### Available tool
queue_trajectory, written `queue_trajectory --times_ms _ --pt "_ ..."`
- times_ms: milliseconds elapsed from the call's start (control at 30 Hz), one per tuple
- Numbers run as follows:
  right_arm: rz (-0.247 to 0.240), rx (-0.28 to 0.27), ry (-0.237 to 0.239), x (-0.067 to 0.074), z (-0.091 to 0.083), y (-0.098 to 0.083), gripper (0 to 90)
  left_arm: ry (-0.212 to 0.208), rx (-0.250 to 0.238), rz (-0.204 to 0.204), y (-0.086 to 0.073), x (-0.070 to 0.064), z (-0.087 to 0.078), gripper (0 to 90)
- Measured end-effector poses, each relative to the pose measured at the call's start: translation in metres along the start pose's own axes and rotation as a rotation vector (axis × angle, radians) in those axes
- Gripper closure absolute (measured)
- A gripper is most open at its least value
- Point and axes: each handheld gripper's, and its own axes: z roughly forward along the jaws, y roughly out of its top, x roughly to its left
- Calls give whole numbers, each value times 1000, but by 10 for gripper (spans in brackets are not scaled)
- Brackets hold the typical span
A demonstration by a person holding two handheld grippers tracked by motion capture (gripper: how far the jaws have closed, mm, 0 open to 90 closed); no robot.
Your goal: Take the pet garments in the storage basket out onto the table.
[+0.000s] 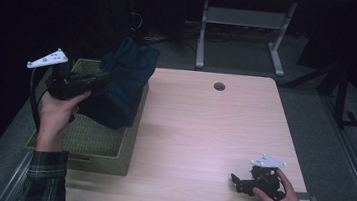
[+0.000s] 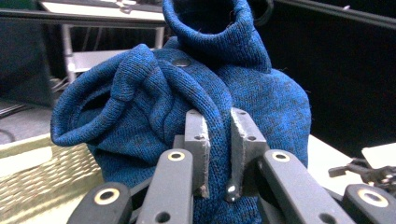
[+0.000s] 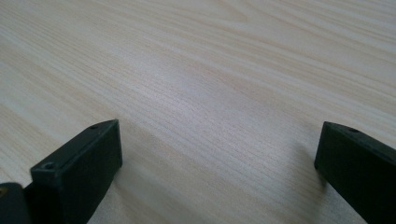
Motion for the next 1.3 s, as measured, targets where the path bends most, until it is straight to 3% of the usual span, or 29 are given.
queue_trajectory --times_ms 567,1300 --pt "2 1 0 0 0 0 5 -138 3 68 19 -38 40 786" --pt "-1 -1 -1 0 0 0 4 -274 37 113 17 -85 106 786"
